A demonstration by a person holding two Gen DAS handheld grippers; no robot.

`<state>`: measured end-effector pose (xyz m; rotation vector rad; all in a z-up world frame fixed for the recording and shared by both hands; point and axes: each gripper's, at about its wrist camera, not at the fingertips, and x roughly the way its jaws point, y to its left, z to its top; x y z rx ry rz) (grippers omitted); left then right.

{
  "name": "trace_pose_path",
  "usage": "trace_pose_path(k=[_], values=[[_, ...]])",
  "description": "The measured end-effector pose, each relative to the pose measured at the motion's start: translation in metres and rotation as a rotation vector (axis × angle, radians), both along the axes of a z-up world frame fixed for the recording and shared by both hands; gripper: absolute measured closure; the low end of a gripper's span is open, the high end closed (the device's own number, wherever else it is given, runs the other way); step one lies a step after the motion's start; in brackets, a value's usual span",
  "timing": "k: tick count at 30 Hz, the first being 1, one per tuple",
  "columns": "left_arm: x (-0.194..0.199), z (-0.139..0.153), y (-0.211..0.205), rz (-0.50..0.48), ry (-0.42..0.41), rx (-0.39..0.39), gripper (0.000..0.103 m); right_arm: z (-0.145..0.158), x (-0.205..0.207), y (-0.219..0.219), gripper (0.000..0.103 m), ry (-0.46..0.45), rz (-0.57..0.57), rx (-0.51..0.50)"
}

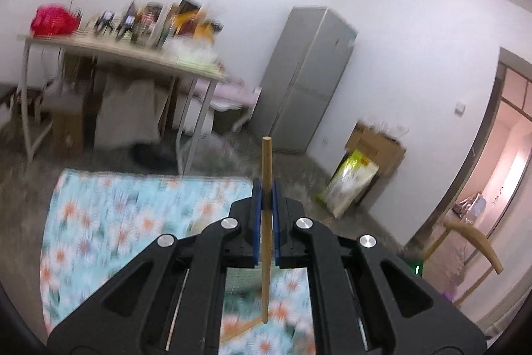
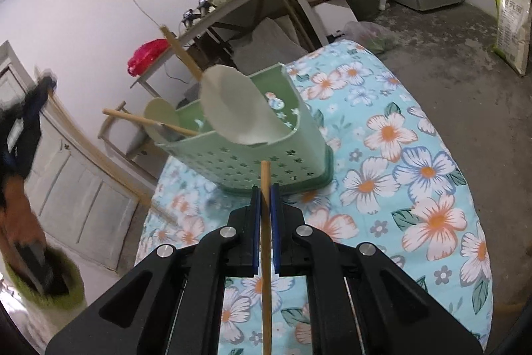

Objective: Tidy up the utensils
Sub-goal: 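Lift both held chopsticks into the green holder and release them, then move the open left tool back toward the last two chopsticks on the cloth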

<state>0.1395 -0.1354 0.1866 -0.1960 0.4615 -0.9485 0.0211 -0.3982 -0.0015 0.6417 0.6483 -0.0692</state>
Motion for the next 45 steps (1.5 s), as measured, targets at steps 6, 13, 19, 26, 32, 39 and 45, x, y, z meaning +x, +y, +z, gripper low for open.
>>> trace_pose_path(k=[6,13,19,26,32,39,45], values=[[0.007,0.035,-0.035,0.038,-0.120,-0.050,0.099,0.008,0.000,0.003,0.097,-0.033,0.021,0.005],[0.029,0.007,-0.085,0.125,-0.203,0.073,0.098,0.008,0.000,0.003,0.097,-0.049,0.029,0.027],[0.049,-0.040,-0.083,0.127,-0.073,0.100,0.097,0.005,-0.004,0.001,0.097,-0.041,0.021,0.030],[0.029,-0.030,-0.047,0.156,-0.115,0.065,0.065,0.011,-0.007,0.003,0.097,-0.060,0.018,0.023],[0.004,-0.037,-0.008,0.170,-0.094,0.075,0.033,0.023,-0.011,0.009,0.097,-0.082,0.027,-0.003],[-0.019,-0.080,0.037,0.152,0.012,0.154,0.016,0.050,-0.012,0.015,0.097,-0.144,0.034,-0.058],[-0.030,-0.130,0.066,0.197,0.120,0.229,0.011,0.091,-0.007,0.020,0.097,-0.254,0.031,-0.147]])
